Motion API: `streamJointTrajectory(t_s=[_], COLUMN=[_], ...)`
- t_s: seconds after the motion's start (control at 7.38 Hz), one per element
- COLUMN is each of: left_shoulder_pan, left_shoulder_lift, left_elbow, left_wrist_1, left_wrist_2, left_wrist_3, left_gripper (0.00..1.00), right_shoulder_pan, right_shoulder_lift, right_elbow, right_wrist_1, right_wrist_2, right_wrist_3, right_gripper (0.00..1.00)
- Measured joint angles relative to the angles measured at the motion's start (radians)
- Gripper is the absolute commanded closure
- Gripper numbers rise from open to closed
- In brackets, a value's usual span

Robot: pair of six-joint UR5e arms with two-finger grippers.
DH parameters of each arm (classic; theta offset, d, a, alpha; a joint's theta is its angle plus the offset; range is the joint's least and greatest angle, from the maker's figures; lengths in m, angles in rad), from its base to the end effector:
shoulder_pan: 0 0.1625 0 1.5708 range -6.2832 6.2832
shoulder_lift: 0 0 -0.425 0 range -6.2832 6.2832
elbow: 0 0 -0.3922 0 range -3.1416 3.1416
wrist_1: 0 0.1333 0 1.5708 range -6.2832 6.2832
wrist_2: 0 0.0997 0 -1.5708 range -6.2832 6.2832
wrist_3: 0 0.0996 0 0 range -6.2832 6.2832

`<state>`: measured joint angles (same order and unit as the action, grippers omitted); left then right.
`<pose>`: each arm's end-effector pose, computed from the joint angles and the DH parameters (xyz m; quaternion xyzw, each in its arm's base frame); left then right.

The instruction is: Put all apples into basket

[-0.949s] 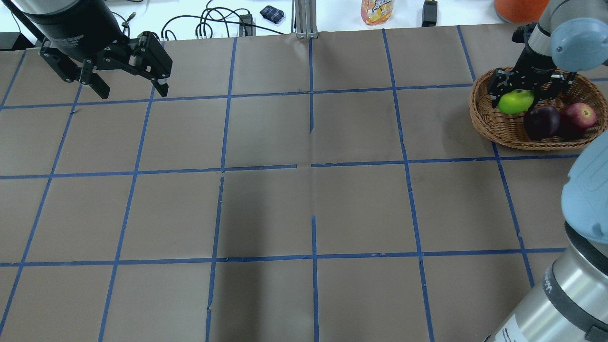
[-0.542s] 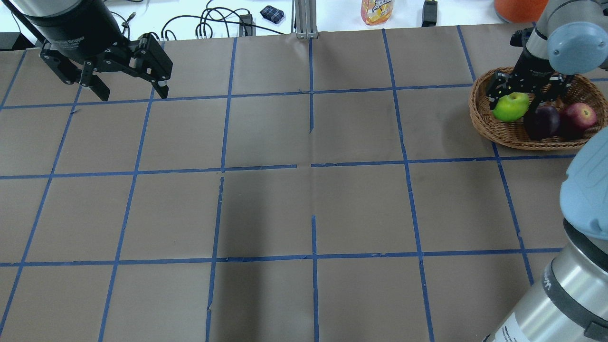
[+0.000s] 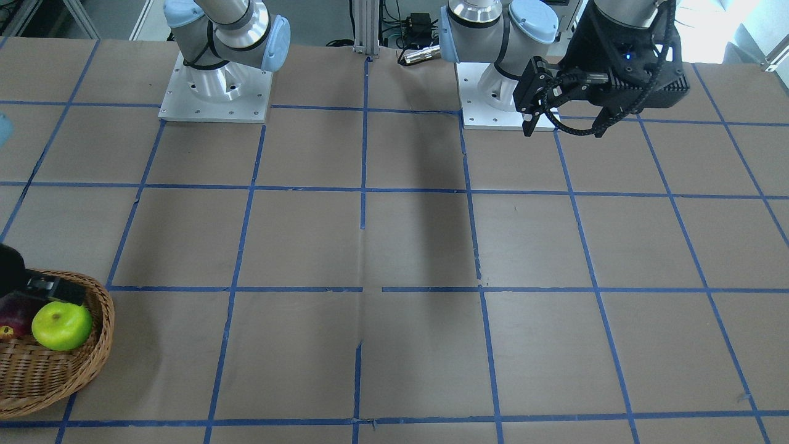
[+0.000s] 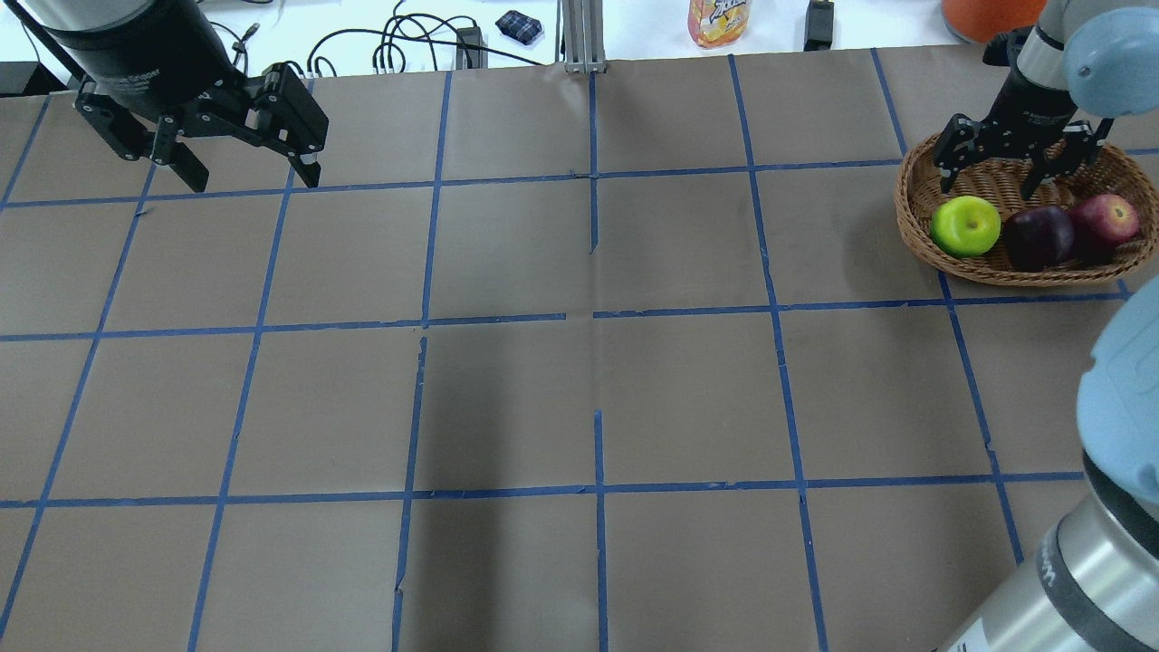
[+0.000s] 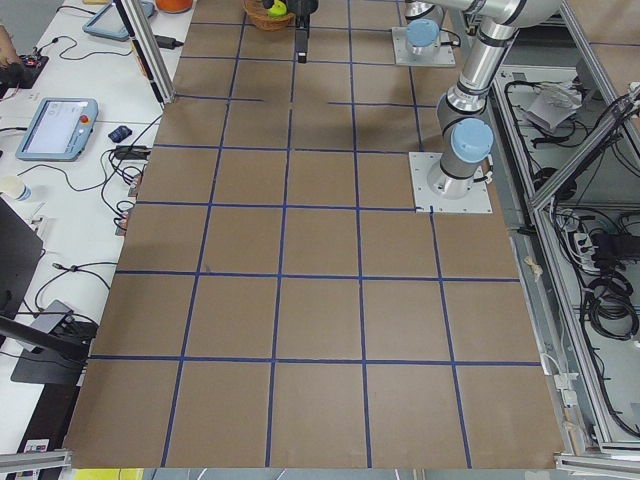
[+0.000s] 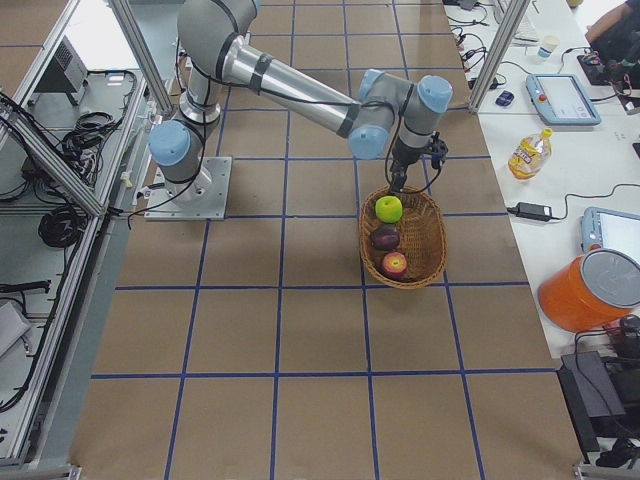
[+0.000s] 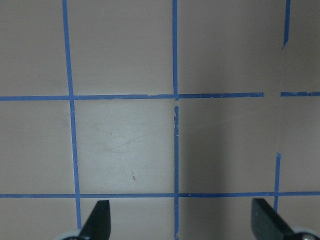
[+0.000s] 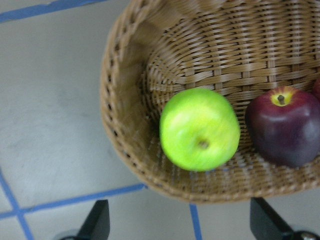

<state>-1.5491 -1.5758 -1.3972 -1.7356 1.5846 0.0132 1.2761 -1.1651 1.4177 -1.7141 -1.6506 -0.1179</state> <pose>-0.1213 -0.4916 0.5541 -0.0043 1.0000 -0.0018 0.0069 -0.0647 -0.6448 0.3454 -0.0859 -0.9940 -0.0616 0.0278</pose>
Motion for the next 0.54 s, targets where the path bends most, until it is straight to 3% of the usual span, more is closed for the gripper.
streamJointTrajectory(t_s=[0.54], left_shoulder_pan=[0.004], left_shoulder_lift=[0.009], left_elbow=[-0.008], left_wrist_1=[-0.016], left_wrist_2=[0.03], left_wrist_3=[-0.008], left_gripper=[0.0], right_shoulder_pan=[0.194], right_shoulder_lift=[-0.222], right_elbow=[0.019], right_wrist_1=[0.277], right_wrist_2=[0.023], right_wrist_3=[0.149], right_gripper=[0.0])
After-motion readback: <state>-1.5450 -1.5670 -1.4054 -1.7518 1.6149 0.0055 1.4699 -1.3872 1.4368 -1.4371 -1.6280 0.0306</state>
